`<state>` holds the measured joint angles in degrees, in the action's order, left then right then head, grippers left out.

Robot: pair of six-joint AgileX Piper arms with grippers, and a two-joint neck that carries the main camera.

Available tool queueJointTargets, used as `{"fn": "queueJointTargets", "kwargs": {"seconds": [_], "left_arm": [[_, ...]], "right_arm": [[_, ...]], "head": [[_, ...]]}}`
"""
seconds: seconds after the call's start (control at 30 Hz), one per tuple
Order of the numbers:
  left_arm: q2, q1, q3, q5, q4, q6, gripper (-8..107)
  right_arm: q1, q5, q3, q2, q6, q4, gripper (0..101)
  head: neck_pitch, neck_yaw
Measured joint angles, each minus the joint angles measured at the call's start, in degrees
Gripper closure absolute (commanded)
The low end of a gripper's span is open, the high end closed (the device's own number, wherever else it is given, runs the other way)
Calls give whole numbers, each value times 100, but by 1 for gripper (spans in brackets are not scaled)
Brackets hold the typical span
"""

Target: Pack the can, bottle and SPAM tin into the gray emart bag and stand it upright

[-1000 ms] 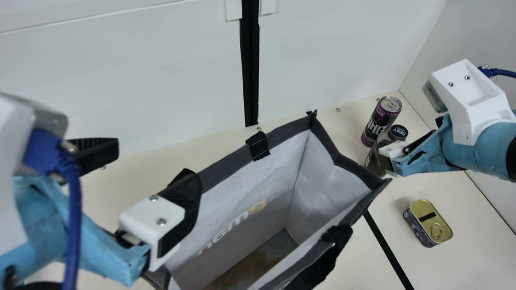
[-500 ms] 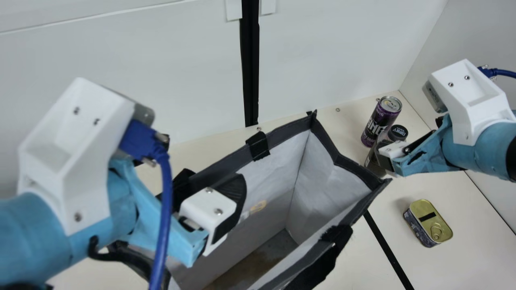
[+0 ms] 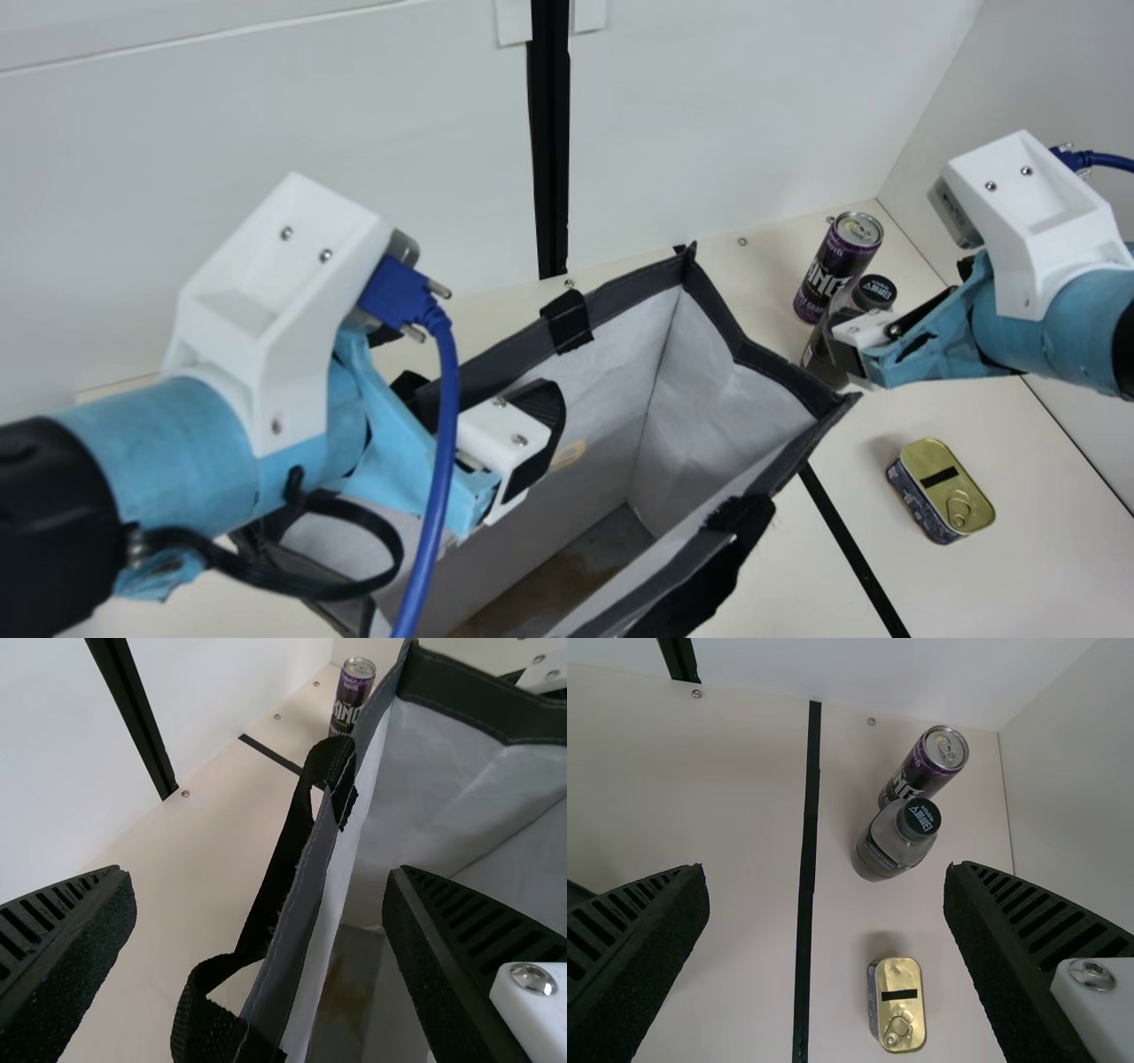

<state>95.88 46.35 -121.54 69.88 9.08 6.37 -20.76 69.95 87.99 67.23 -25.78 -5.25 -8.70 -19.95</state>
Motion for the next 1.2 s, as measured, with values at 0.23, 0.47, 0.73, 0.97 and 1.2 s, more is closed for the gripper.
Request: {"fn": "queueJointTargets", "kwargs": {"seconds": [0.23, 0.47, 0.73, 0.97, 1.2], "left_arm": [[72, -9, 177, 0, 99, 128, 9], [85, 71, 390, 0, 152, 241, 36], [54, 118, 596, 0, 190, 335, 89], [-71, 118, 708, 0, 47, 284, 107], [-241, 87, 767, 13, -263, 108, 107]], "right_arm": [[0, 0, 0, 0, 0, 0, 6], [0, 0, 0, 0, 0, 0, 6], [0, 0, 0, 0, 0, 0, 6], [0, 0, 0, 0, 0, 0, 6], [0, 0, 0, 0, 0, 0, 6]], "head": [[0, 9], [0, 9], [0, 9], [0, 0], [0, 0]]}}
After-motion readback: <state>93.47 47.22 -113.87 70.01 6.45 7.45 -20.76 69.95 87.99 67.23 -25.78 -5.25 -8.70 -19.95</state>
